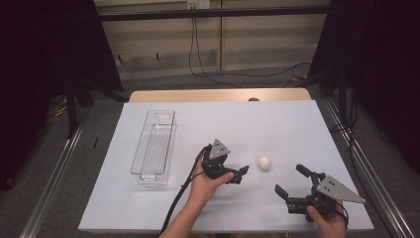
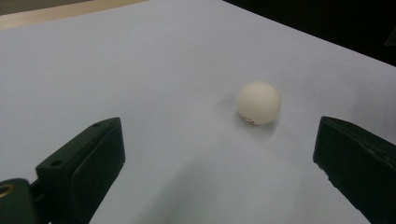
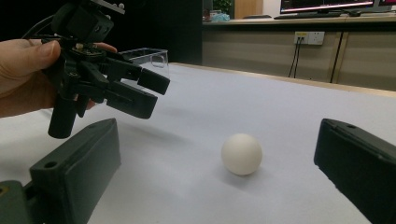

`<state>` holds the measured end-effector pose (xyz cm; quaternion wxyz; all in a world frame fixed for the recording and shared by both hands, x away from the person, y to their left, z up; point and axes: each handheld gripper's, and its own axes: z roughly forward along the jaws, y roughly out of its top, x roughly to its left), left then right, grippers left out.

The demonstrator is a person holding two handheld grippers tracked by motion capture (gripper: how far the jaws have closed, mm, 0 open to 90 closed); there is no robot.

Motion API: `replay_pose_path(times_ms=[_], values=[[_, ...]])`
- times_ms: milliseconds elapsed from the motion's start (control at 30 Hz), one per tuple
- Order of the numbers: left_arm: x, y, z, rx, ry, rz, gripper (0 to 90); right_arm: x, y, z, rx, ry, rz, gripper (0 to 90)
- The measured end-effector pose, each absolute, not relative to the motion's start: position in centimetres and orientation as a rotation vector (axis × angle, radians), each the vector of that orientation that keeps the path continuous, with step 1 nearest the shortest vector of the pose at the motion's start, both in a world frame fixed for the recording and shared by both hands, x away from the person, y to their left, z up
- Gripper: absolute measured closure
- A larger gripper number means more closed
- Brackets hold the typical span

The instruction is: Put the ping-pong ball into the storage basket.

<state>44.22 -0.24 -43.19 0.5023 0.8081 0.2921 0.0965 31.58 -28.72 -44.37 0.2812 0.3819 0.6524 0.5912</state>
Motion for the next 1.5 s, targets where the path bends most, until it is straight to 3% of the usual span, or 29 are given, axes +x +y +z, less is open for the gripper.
replay_pose_path(times_ms=[1500], values=[[45.2, -3.0, -43.6, 1.994, 0.700, 0.220, 2.3, 31.6, -28.8, -44.4, 1.018, 1.752, 1.582, 0.1]])
